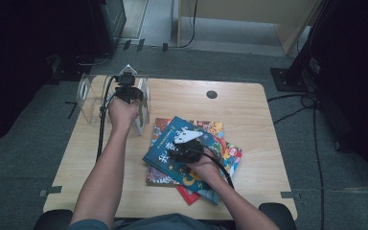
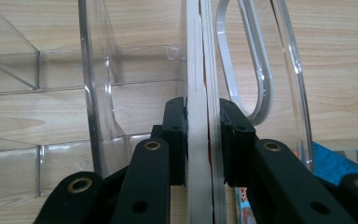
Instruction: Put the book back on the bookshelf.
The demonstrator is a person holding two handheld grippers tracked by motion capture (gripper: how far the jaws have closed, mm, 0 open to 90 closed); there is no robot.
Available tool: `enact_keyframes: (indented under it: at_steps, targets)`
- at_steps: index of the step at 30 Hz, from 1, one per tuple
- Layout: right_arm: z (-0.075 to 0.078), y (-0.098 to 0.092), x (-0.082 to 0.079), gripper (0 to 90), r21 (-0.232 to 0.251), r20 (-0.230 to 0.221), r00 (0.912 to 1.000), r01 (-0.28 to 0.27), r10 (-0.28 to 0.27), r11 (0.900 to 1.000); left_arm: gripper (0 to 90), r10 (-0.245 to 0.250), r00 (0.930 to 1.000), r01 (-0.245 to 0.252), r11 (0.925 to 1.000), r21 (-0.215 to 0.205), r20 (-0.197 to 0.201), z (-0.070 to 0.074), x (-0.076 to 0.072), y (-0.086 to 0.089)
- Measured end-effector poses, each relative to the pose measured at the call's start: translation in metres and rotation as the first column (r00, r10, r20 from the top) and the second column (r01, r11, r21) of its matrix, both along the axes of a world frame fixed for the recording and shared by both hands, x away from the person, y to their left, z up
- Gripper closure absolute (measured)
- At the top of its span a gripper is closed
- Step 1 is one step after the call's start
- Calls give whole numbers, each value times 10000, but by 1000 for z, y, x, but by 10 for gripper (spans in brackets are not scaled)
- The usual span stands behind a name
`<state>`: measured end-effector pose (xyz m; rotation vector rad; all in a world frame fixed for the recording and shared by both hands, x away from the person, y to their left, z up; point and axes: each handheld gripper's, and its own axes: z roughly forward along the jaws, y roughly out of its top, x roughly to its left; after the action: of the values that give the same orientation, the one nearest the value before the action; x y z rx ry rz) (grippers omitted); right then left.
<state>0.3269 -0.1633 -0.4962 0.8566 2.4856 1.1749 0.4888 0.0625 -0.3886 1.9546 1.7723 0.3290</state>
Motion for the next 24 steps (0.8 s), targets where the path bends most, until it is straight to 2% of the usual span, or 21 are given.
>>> enact_keyframes:
  at_steps: [10, 17, 19, 24]
  targets:
    - [0, 0, 0, 572, 4, 18, 10000, -3, 3, 10000, 745, -215, 9998, 214, 9996, 207, 42, 6, -4, -1]
    - [0, 0, 0, 572, 31, -40, 10000, 20, -20, 10000, 733, -309, 9993, 303, 9991, 282, 226, 19, -9, 1]
    - [0, 0, 1, 572, 21, -19, 10000, 19, -19, 10000, 726, -361, 9987, 352, 9991, 247, 349, 25, -12, 3]
    - [0, -1, 1, 573, 30, -23, 10000, 20, -20, 10000, 710, -468, 9984, 465, 9989, 84, 330, 30, -15, 7]
